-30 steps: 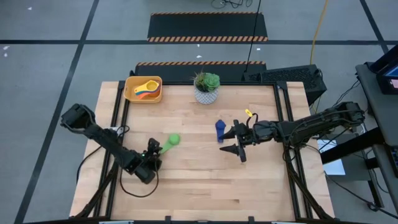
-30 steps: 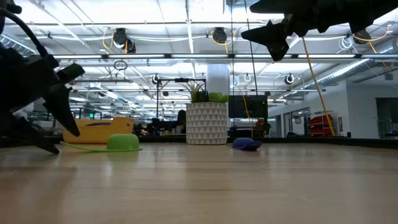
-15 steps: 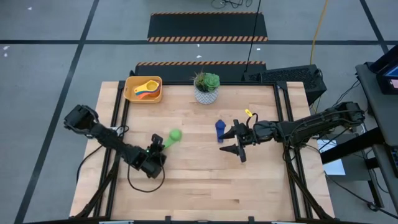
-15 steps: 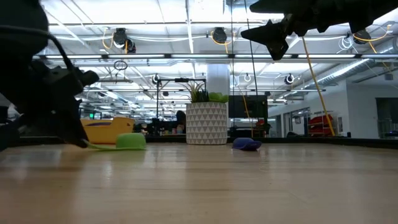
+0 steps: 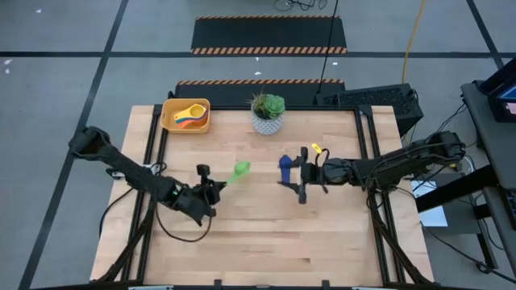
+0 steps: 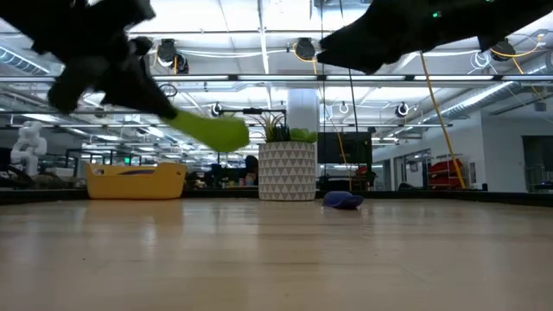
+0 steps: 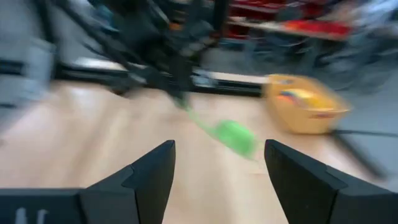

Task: Nest measuring cups in basket
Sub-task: Stack the green measuring cup on top of the yellow measuring cup in the yellow bin

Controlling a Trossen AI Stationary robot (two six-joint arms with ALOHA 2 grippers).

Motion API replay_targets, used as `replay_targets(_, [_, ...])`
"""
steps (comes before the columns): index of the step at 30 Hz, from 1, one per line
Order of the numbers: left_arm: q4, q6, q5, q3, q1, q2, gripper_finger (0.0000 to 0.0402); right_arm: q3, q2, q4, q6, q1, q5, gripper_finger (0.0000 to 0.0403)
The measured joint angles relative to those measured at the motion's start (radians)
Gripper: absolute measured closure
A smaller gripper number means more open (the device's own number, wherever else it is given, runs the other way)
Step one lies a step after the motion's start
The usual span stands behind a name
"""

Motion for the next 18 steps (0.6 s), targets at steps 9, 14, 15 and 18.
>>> replay_targets(9, [0.190,-0.177,0.198,0.000,0.075,-0.121,0.0389,0.152,0.165,0.002,-0.320,0.027,0.234,0.0164])
replay_targets(14, [0.283,-0.242,0.218,0.000,0.077,-0.122,0.0392,0.236,0.255,-0.021,-0.470,0.043,0.283,0.0180])
replay_targets(15, [0.292,-0.254,0.218,0.000,0.077,-0.123,0.0389,0.247,0.270,-0.022,-0.487,0.045,0.281,0.0185])
replay_targets(18, [0.301,-0.268,0.217,0.000,0.077,-0.123,0.0387,0.261,0.293,-0.020,-0.524,0.044,0.279,0.0201])
